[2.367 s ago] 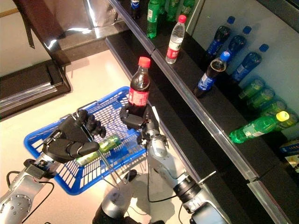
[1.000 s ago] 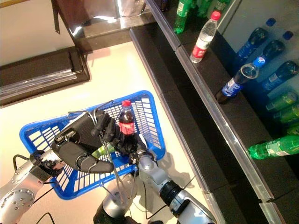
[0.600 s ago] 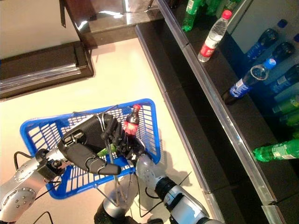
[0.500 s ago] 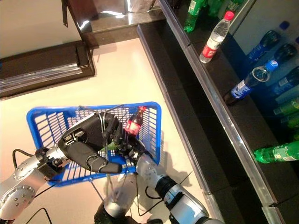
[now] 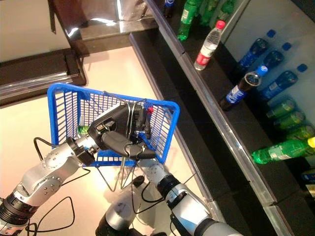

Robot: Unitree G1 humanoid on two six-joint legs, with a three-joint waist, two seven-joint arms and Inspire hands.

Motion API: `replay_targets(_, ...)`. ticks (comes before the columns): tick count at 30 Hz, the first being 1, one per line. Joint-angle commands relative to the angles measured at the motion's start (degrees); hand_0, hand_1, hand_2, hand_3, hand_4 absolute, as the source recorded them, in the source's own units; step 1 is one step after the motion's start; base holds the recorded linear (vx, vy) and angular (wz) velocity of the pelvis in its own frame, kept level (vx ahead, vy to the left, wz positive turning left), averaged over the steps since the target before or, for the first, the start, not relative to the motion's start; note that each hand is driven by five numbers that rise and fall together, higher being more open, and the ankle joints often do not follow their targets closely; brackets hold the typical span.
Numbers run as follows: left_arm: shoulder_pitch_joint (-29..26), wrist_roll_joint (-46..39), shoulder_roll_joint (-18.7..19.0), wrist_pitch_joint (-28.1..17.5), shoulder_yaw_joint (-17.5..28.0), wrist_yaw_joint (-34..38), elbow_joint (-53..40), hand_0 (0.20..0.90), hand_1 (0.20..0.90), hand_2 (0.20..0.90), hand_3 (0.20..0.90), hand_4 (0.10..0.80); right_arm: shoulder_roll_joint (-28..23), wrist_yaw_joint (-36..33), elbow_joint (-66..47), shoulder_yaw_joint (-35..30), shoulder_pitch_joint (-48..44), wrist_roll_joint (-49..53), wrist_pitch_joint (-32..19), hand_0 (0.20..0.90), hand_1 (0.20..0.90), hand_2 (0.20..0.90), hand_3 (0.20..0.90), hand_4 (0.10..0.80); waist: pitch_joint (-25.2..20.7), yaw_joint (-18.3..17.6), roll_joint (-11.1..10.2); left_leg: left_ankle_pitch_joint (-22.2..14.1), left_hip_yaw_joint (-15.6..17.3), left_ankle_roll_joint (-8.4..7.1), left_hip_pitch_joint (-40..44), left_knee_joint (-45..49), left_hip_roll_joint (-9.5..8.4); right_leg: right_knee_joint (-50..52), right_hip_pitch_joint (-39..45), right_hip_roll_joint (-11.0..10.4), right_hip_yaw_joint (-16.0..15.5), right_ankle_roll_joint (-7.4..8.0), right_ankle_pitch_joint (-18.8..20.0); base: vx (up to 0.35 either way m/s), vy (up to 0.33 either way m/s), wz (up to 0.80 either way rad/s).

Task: Pick up the drink and place into the basket.

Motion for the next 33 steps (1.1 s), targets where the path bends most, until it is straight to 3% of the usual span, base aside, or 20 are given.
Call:
replay_targets(1, -16.52, -1.32, -14.03, -12.4, 0.61, -3.19, -12.93, 0.3, 0.3, 0.3, 0.2, 0.1, 10.74, 4.79, -2.76, 3.21, -1.42, 1.65, 1.3, 0.9, 0.9, 0.9, 0.9, 0.8, -10.45, -2.83, 0.06, -0.81, 3.56, 0.53, 2.74, -0.9, 1.78, -0.71, -0.75, 1.82, 1.42, -2.25, 6.42, 0.116, 0.042, 0.0)
replay_targets(6, -17.04, 1.01, -16.47, -11.28, -0.88, 0.38, -11.96, 0.3, 0.3, 0.3, 0.2, 0.1, 11.31, 6.01, -3.77, 4.83, 1.71, 0.98, 0.1, 0.9, 0.9, 0.9, 0.9, 0.8, -11.81, -4.24, -0.33, -1.03, 4.27, 0.49, 4.57, -1.17, 2.3, -0.1, -0.19, 1.77, 2.05, -2.1, 6.11, 0.087, 0.041, -0.02)
replay_targets(18, -14.38, 6.78, -19.17, -13.64, -0.59, 4.92, -10.61, 0.3, 0.3, 0.3, 0.2, 0.1, 8.64, 6.23, -10.39, 7.63, 11.57, -1.35, -1.47, 0.9, 0.9, 0.9, 0.9, 0.8, -13.95, -7.69, -0.29, -1.34, 6.3, 0.38, 8.12, -2.04, 3.36, 0.91, 0.43, 1.5, 3.53, -1.58, 5.63, 0.052, 0.038, -0.1)
replay_targets(31, -7.74, 10.98, -17.82, -17.43, 5.53, 5.59, -10.19, 0.3, 0.3, 0.3, 0.2, 0.1, -1.12, 9.61, -17.12, 1.56, 27.39, -6.37, -1.24, 0.9, 0.9, 0.9, 0.9, 0.8, -16.02, -11.72, -1.08, -1.85, 9.17, 0.05, 11.23, -2.28, 5.0, 1.66, 1.44, 1.45, 5.0, -0.93, 5.09, 0.055, 0.013, -0.1)
replay_targets(33, -6.41, 11.14, -17.5, -18.26, 6.58, 5.49, -10.01, 0.3, 0.3, 0.3, 0.2, 0.1, -2.31, 10.42, -18.35, 0.34, 29.52, -7.17, -1.31, 0.9, 0.9, 0.9, 0.9, 0.8, -16.32, -12.49, -1.1, -0.78, 9.61, 0.4, 11.1, -2.45, 5.15, 1.11, 1.32, 1.5, 4.56, -1.36, 6.26, -0.015, 0.015, -0.07)
